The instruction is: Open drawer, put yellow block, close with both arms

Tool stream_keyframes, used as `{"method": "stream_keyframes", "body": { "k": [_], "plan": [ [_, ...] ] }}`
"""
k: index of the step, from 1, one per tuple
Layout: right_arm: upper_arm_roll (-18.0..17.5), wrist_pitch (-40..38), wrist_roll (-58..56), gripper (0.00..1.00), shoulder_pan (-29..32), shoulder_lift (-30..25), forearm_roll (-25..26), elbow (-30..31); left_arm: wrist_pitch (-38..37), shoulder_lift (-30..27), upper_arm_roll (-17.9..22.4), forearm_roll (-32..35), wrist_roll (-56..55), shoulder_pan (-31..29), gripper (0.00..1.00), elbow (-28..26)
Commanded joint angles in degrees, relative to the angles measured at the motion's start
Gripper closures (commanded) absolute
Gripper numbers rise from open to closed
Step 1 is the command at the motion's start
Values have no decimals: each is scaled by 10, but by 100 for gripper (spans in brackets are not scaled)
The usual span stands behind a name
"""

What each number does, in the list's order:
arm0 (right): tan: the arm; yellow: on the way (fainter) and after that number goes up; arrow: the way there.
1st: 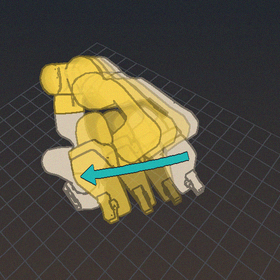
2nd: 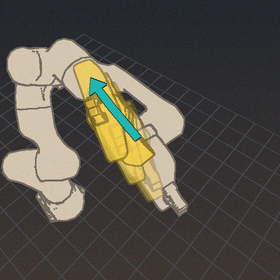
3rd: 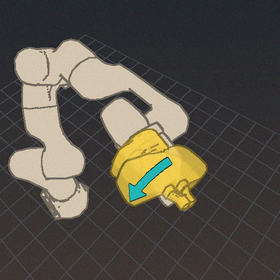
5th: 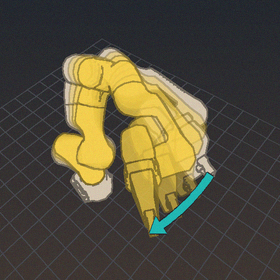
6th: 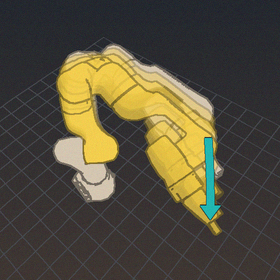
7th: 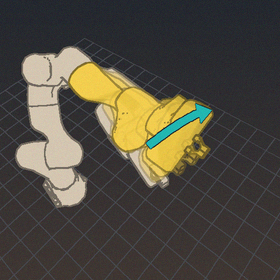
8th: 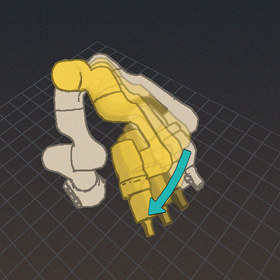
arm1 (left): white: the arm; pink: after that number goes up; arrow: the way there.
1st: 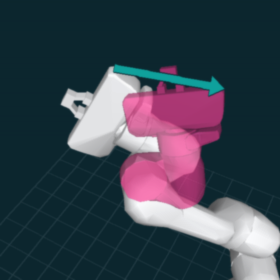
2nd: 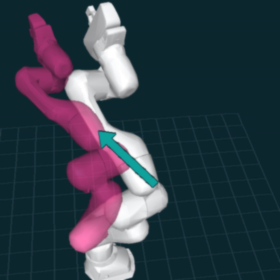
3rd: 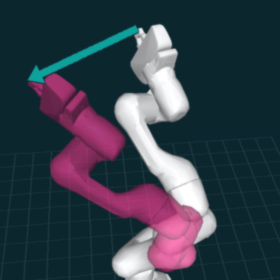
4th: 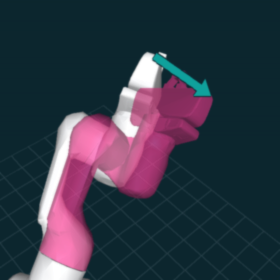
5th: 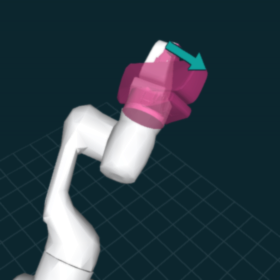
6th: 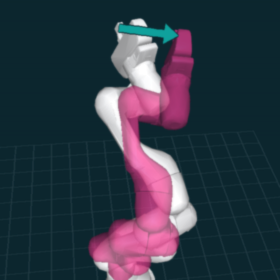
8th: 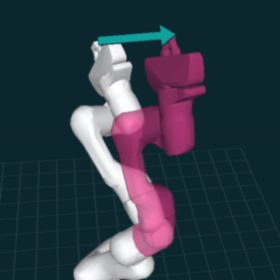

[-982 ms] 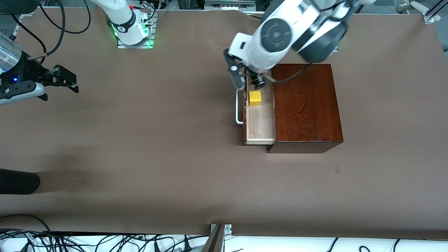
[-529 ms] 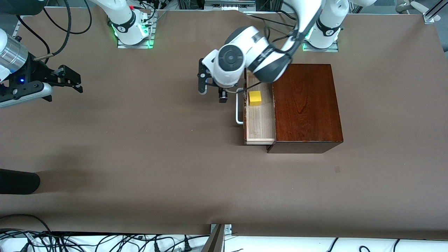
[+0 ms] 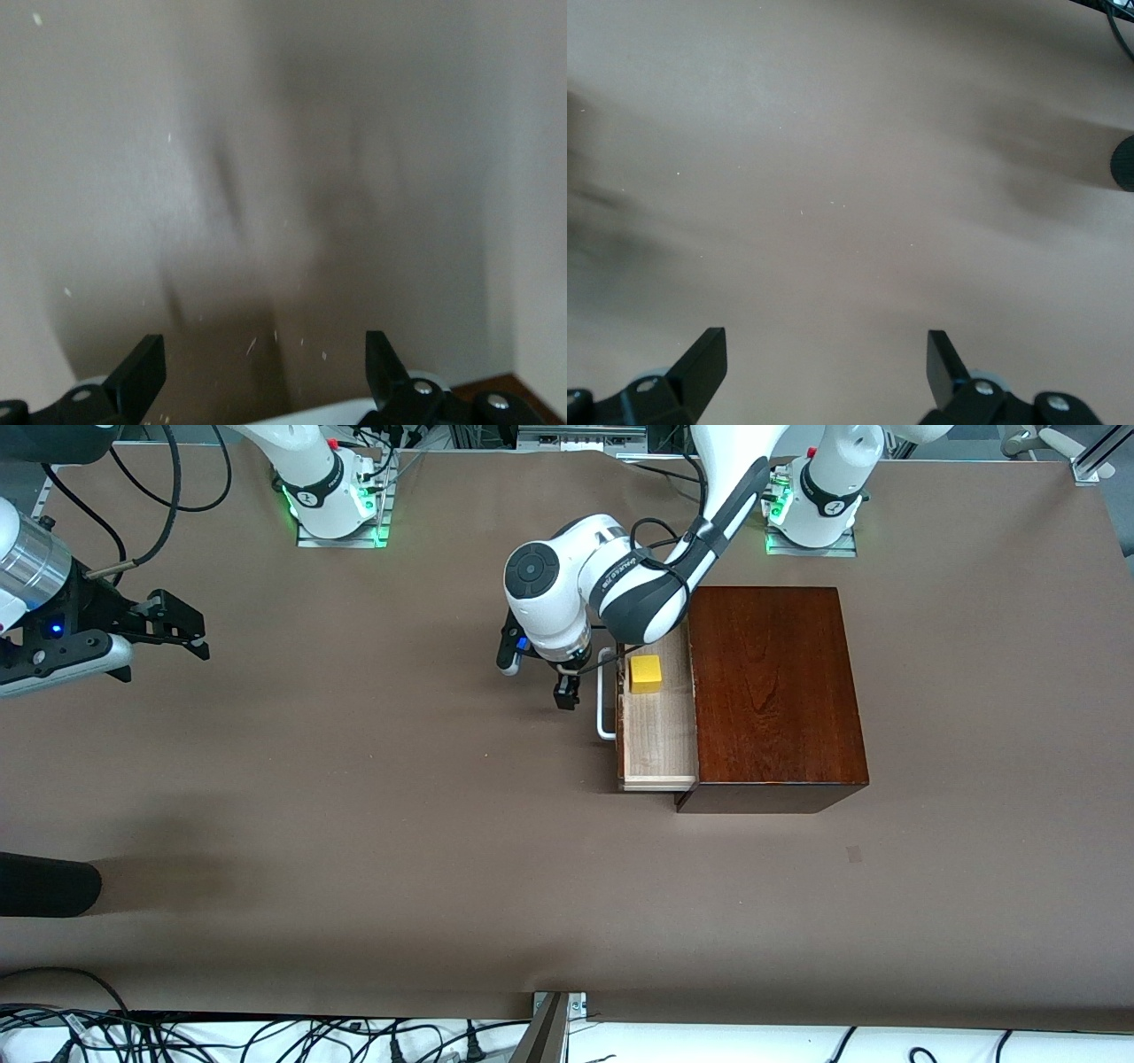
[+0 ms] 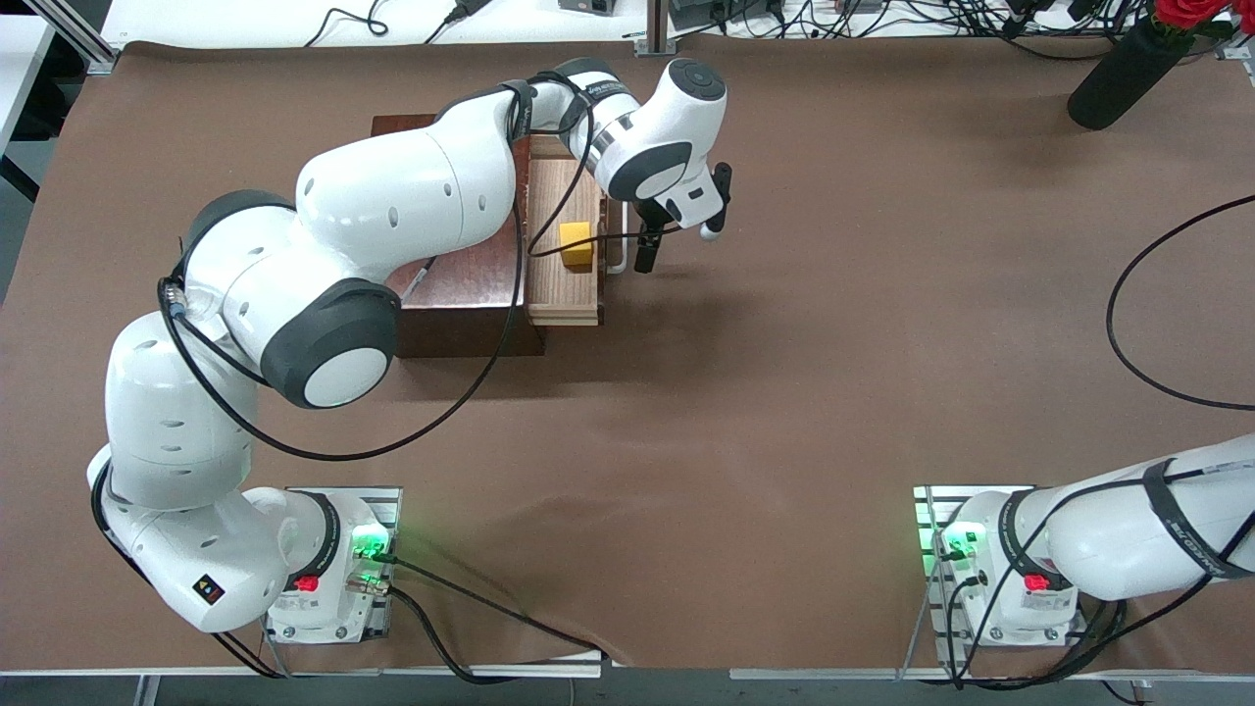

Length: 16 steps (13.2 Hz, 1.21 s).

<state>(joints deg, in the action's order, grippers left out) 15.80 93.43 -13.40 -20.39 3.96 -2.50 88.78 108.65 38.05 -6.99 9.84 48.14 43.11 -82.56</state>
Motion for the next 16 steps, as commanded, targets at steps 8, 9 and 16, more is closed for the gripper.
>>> {"method": "stream_keyframes", "body": {
  "k": [8,9,16],
  "plan": [
    [-3,-25,-7,0,8,-4,9,2,-148,3,9,39,138,-52,0,5],
    [-3,-25,-6,0,10,-4,9,2,-148,3,9,39,138,-51,0,5],
    [-137,-25,-2,0,134,-5,9,2,-165,-2,11,39,130,-55,0,6]
  ]
}}
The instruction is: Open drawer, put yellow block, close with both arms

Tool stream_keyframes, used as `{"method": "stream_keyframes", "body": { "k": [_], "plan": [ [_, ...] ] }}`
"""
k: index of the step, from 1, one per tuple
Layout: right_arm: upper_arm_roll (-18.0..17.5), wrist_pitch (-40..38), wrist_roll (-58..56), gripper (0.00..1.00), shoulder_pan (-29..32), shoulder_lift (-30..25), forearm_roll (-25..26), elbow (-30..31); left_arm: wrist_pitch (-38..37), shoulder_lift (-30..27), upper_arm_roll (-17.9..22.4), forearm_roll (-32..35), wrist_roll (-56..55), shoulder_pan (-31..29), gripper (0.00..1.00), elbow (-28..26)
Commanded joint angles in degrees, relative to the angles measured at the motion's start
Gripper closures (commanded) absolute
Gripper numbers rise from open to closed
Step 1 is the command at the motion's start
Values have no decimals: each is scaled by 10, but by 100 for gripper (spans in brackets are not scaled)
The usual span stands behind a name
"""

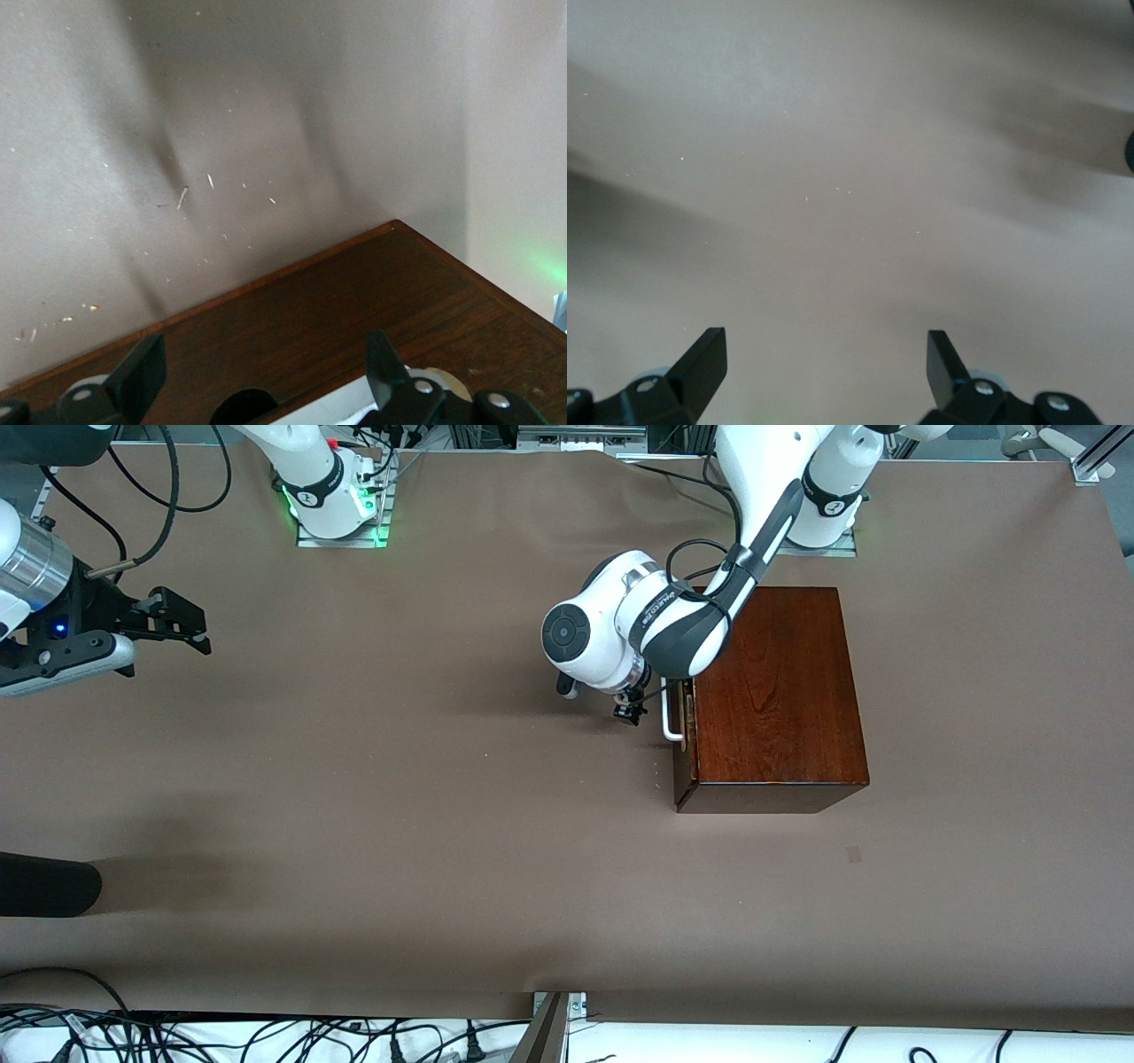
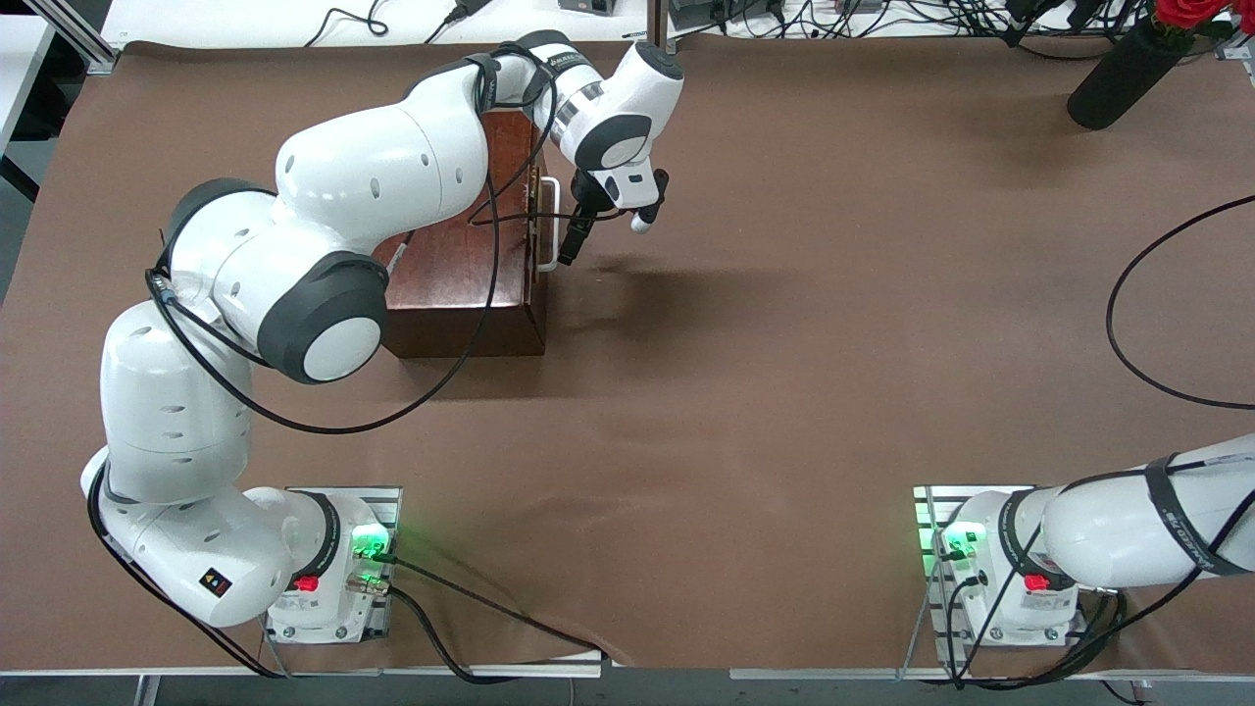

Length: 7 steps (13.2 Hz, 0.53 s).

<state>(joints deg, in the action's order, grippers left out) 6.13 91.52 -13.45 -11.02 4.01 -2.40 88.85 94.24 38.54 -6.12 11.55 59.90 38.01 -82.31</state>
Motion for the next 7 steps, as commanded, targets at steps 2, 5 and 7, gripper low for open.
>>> {"method": "stream_keyframes", "body": {
  "k": [2,5,7],
  "plan": [
    [-70,-6,-2,0,73,-7,8,2,-19,-6,2,22,10,-2,0,4],
    [-72,-6,-1,0,74,-8,9,1,-14,-8,1,11,3,-2,0,13],
    [-72,-6,0,0,73,-8,9,0,2,-24,-6,-5,-48,0,0,15]
  ]
}}
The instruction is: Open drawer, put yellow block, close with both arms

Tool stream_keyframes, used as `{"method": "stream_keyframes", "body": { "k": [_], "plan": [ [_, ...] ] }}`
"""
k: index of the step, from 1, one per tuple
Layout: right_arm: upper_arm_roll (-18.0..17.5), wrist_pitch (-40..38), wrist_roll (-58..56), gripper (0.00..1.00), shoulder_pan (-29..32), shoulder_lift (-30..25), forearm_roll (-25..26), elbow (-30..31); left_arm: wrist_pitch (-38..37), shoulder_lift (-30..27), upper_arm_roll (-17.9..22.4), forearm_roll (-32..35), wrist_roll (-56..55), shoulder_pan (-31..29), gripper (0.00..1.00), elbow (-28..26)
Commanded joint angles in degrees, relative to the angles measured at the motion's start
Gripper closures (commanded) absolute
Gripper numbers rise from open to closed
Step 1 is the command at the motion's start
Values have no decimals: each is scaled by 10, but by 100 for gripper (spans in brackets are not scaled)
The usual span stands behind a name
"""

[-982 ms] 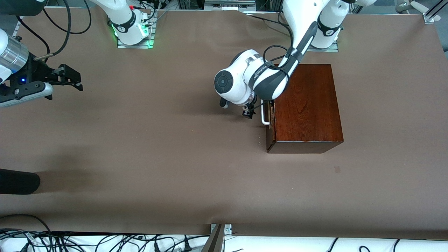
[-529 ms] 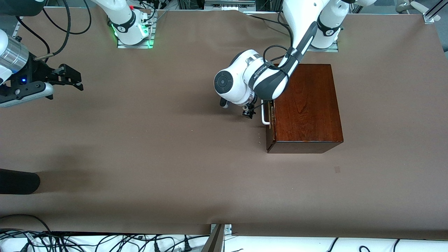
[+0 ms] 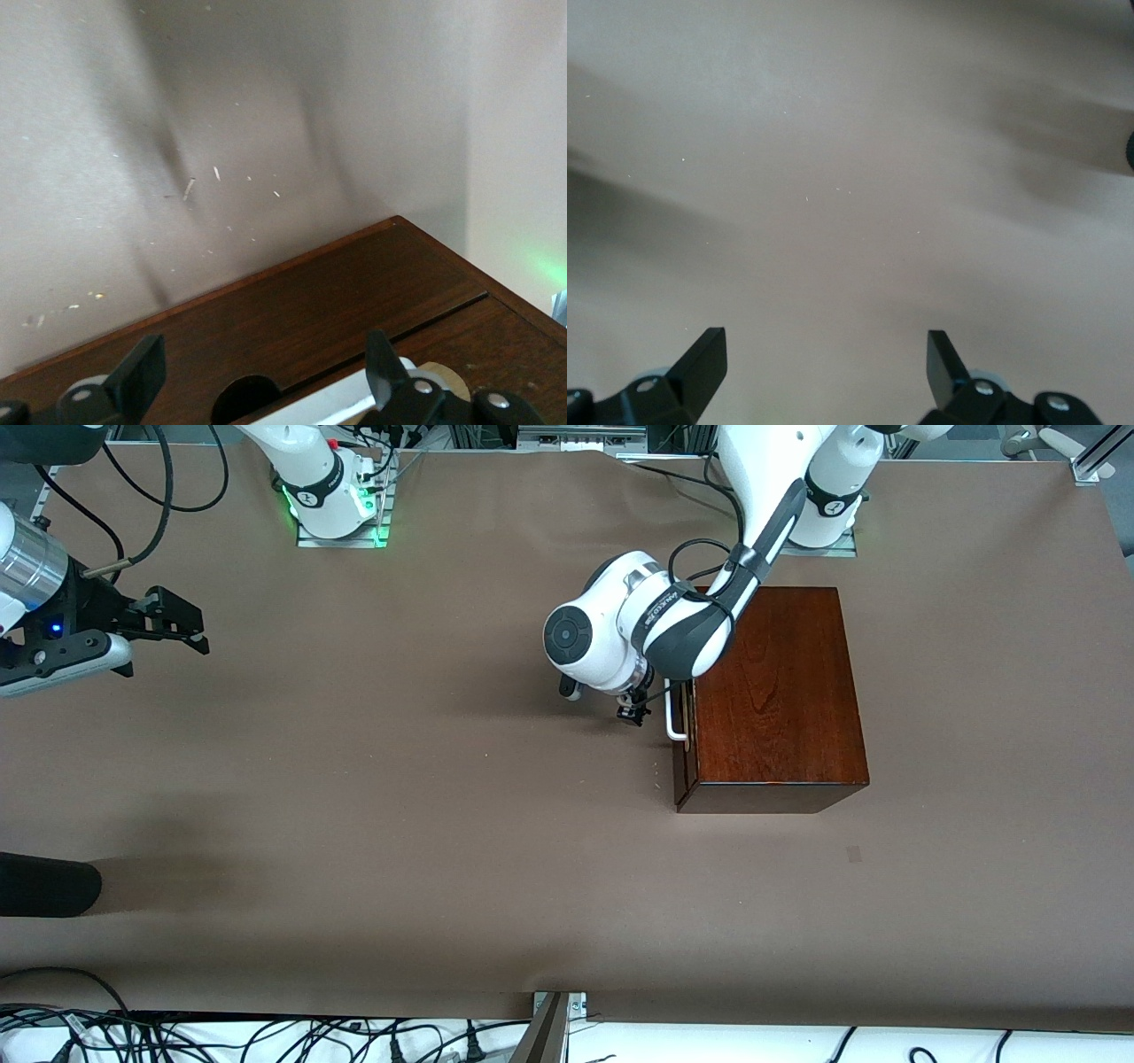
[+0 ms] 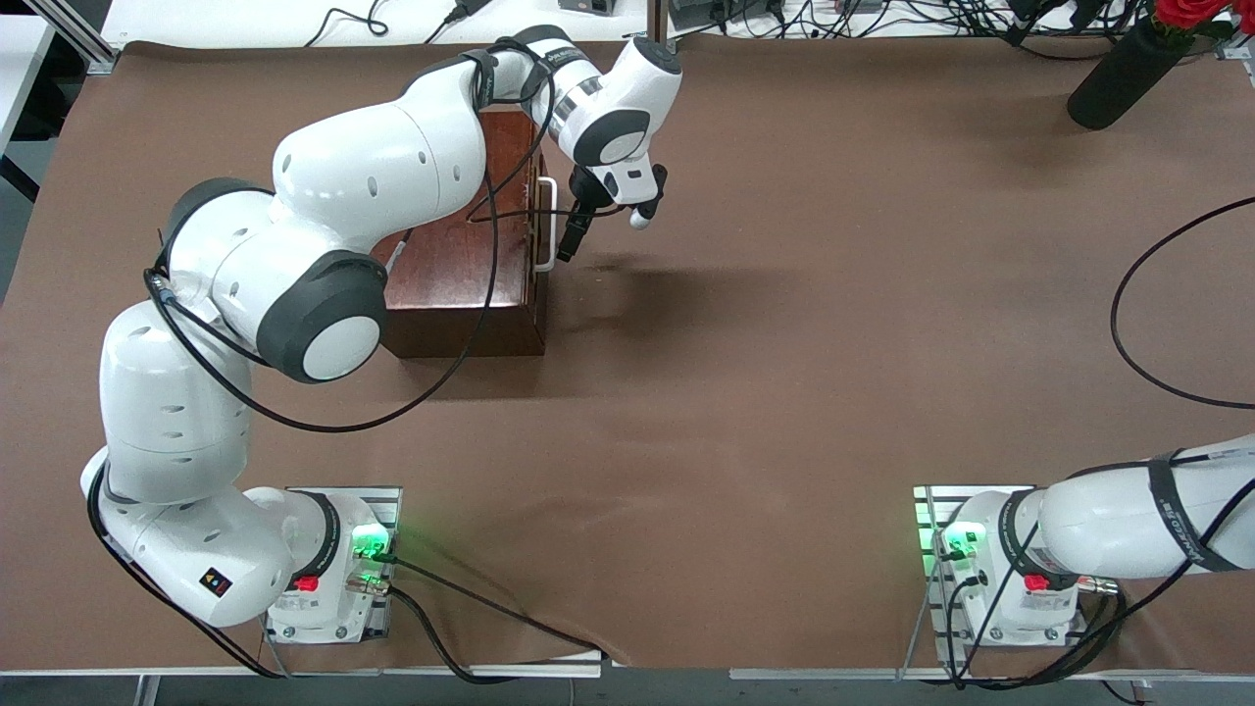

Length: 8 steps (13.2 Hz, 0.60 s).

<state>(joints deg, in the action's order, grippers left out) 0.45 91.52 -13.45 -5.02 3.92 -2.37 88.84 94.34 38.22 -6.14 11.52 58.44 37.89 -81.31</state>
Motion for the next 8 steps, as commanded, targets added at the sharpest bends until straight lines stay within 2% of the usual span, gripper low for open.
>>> {"method": "stream_keyframes", "body": {
  "k": [1,5,6,8],
  "plan": [
    [-15,-5,0,0,13,-8,9,0,2,-32,-6,-21,-80,2,0,4],
    [-15,-6,0,0,13,-8,9,0,1,-101,2,-34,-195,-4,0,5],
    [-15,-4,0,0,13,-8,9,0,1,-109,5,-37,-199,-19,0,18],
    [-15,0,0,0,13,-7,9,0,-1,-109,6,-48,-196,-60,0,80]
  ]
}}
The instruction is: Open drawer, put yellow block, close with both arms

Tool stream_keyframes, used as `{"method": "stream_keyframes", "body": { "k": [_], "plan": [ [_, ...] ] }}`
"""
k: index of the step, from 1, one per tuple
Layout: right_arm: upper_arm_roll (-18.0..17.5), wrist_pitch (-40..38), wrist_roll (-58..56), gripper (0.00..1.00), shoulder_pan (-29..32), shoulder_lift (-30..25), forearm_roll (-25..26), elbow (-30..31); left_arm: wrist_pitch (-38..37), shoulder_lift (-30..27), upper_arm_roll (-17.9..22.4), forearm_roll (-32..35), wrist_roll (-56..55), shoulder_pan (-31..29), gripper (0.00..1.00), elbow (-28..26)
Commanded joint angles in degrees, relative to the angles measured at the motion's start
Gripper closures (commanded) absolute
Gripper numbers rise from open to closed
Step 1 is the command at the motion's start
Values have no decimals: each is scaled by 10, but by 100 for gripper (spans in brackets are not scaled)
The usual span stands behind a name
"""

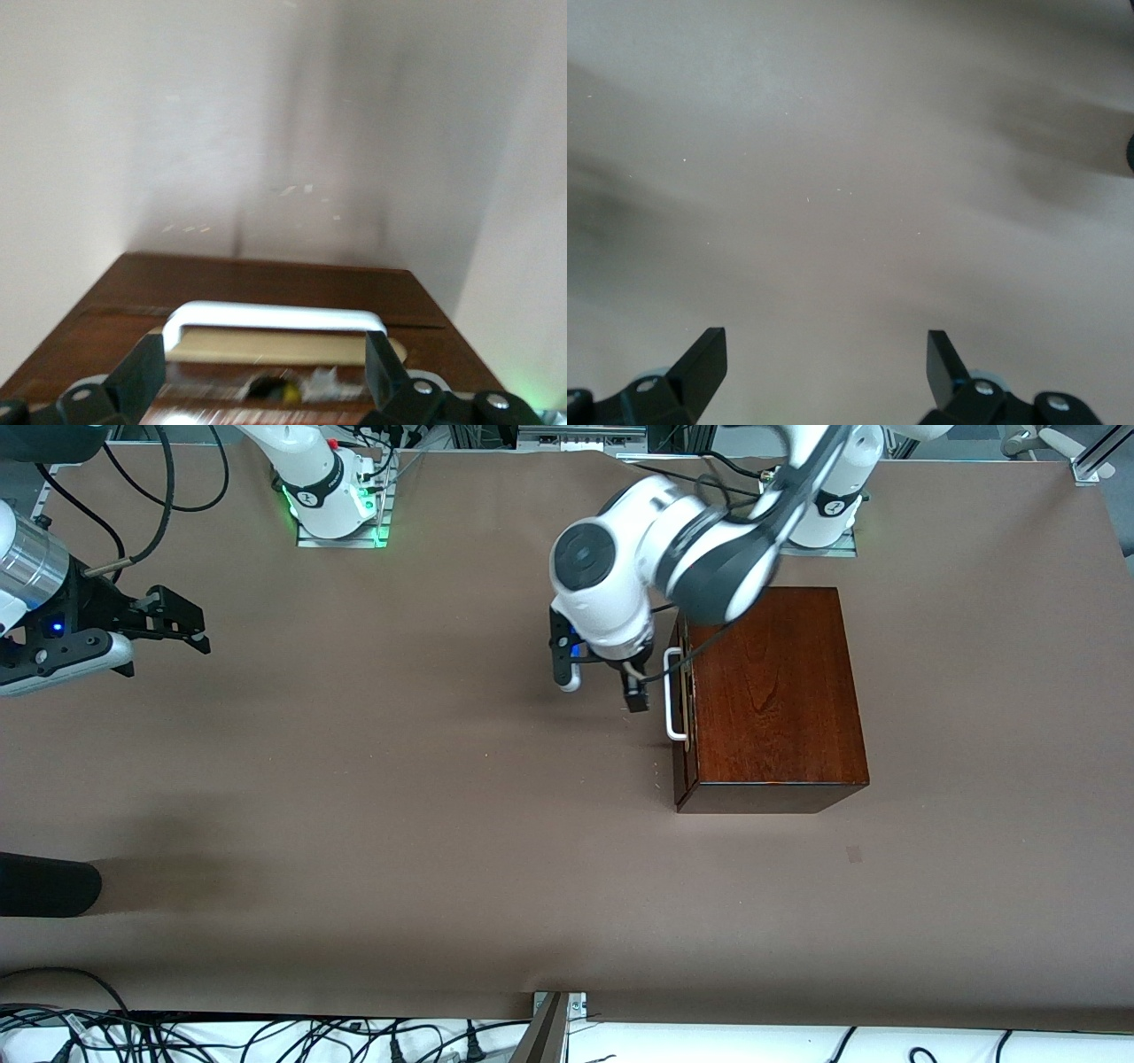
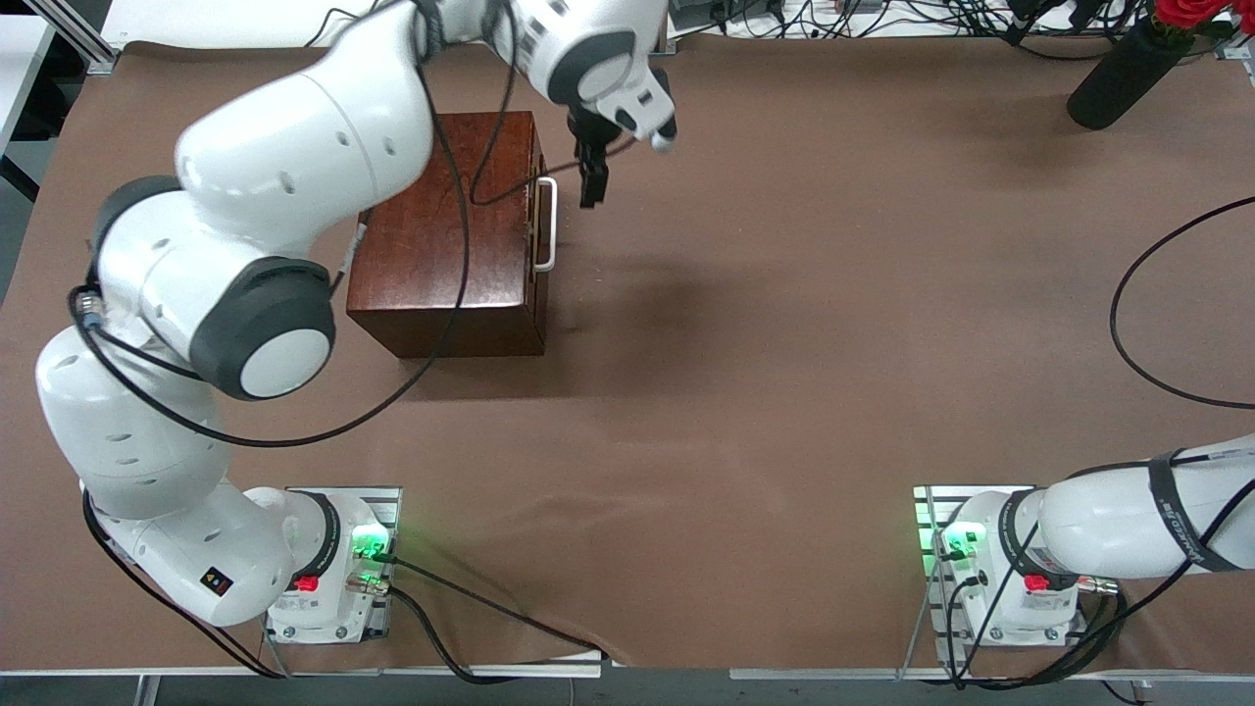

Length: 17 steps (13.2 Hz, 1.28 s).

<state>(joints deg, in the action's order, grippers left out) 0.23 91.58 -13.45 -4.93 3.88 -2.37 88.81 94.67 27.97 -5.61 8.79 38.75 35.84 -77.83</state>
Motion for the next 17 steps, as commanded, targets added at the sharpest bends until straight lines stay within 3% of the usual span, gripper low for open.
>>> {"method": "stream_keyframes", "body": {
  "k": [1,5,8,11,12,14,17],
  "plan": [
    [-13,-2,0,0,12,-6,9,1,-10,-6,0,-20,3,-65,0,63],
    [-13,-8,3,0,12,-7,9,1,-48,-44,10,-16,5,-149,0,83],
    [-13,-18,5,0,11,-9,7,1,-47,-75,10,-21,5,-241,0,68],
    [-16,-30,49,0,11,-10,8,0,-42,-134,11,-22,-2,-275,0,-8],
    [-16,-30,49,0,10,-10,9,0,-32,-145,12,-12,-4,-278,0,-61],
    [-16,-27,48,0,10,-9,9,-1,35,-174,16,-14,-1,-297,0,-130],
    [-15,-26,48,0,10,-9,9,-1,53,-194,16,-25,-40,-299,0,-140]
  ]
}}
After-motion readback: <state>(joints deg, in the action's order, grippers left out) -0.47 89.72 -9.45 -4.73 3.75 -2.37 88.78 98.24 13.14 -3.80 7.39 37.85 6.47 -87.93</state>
